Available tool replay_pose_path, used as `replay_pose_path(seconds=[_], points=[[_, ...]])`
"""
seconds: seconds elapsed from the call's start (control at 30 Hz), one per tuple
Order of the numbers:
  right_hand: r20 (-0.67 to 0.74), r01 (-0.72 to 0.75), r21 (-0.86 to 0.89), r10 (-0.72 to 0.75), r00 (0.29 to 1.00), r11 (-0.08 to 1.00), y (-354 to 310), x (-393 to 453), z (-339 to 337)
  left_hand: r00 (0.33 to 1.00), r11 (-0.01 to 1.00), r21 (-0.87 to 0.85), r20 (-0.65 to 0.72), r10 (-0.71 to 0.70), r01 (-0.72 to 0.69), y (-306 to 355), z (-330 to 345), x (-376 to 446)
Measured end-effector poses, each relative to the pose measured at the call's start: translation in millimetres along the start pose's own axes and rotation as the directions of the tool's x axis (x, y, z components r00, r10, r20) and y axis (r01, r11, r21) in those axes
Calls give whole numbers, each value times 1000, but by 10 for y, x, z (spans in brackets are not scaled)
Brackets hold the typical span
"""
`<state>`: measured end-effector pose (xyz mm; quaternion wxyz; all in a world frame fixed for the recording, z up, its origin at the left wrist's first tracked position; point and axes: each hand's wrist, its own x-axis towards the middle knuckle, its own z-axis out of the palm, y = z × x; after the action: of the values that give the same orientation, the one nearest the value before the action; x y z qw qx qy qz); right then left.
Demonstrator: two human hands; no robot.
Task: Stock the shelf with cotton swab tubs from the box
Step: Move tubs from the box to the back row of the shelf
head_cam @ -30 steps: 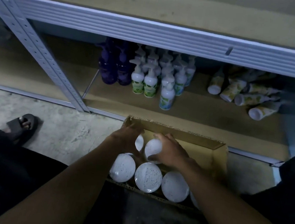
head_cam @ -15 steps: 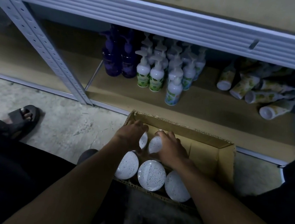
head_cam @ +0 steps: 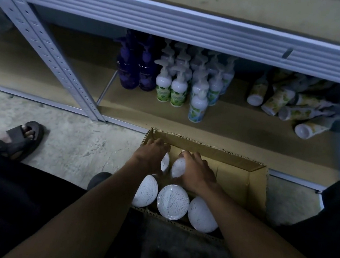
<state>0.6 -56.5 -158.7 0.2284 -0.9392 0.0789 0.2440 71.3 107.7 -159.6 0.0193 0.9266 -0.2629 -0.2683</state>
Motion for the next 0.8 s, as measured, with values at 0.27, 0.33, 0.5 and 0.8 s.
replay_pose_path(seconds=[0.27, 0.33, 0.5, 0.8], points=[[-25, 28, 16, -28, 999, 999, -9, -104, -256, 999, 997, -77, -12, 29, -30, 57, -196, -38], [-33, 41, 11, -40, 999, 999, -8, -154, -342, 999, 997, -63, -25, 31, -32, 101, -302, -64], [-54, 86, -18, -87, 995, 996, -32, -317, -618, 998, 999, -21, -58, 31, -33, 232, -593, -213], [-92, 212, -154, -227, 969, 965, -148, -852, -1458, 982, 993, 40, -149, 118, -113, 552, -1480, -748]])
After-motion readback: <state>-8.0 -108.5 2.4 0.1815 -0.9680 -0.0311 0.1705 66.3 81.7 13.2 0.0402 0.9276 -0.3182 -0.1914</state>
